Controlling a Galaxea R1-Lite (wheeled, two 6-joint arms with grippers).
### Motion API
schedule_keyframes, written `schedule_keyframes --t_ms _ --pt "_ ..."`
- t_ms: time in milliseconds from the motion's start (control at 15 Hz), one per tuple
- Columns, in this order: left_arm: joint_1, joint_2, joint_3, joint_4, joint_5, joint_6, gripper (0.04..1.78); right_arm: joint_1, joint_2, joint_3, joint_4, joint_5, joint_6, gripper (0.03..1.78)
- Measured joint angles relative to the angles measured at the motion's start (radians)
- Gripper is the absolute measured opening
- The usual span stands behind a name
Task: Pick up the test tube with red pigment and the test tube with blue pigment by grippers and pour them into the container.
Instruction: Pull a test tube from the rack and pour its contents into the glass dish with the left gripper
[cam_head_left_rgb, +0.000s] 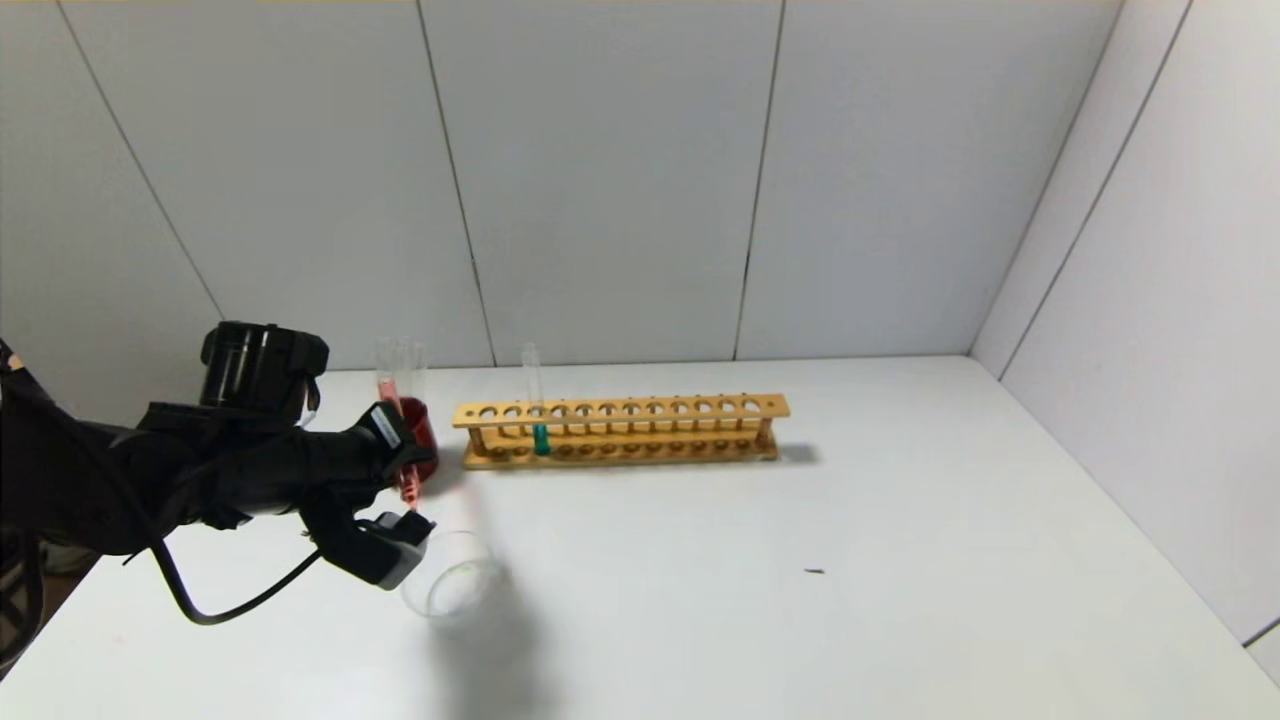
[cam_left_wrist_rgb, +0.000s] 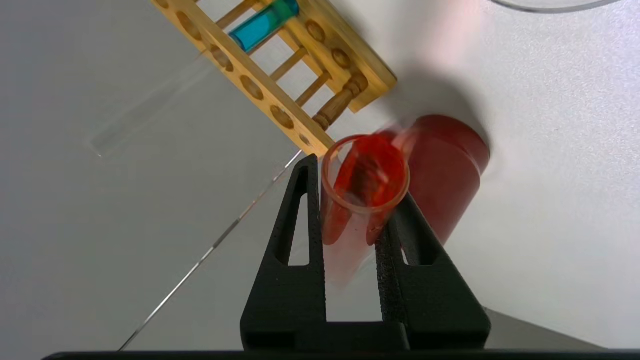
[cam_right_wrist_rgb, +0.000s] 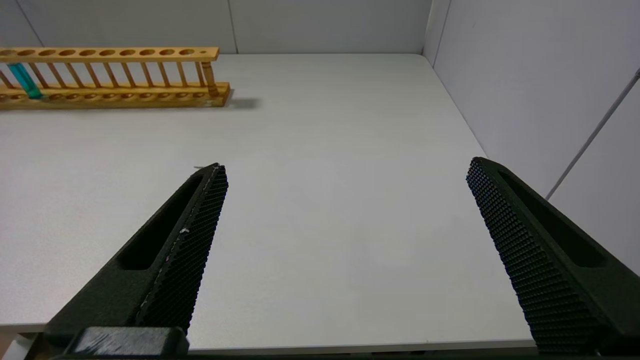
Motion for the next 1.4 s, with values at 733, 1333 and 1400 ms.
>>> schedule_keyframes --t_ms 733,1333,1400 --pt "0.009 0.07 -0.022 -0.054 0.006 0.043 0.33 0.0 0.0 0.0 0.0 0.0 0.0 1.75" --pt "0.006 0.026 -0.015 -0.052 0.01 0.147 0.33 0.0 0.0 0.0 0.0 0.0 0.0 1.75" --pt "0.006 0.021 -0.014 -0.052 0.014 0.159 0.33 0.0 0.0 0.0 0.0 0.0 -0.001 1.75"
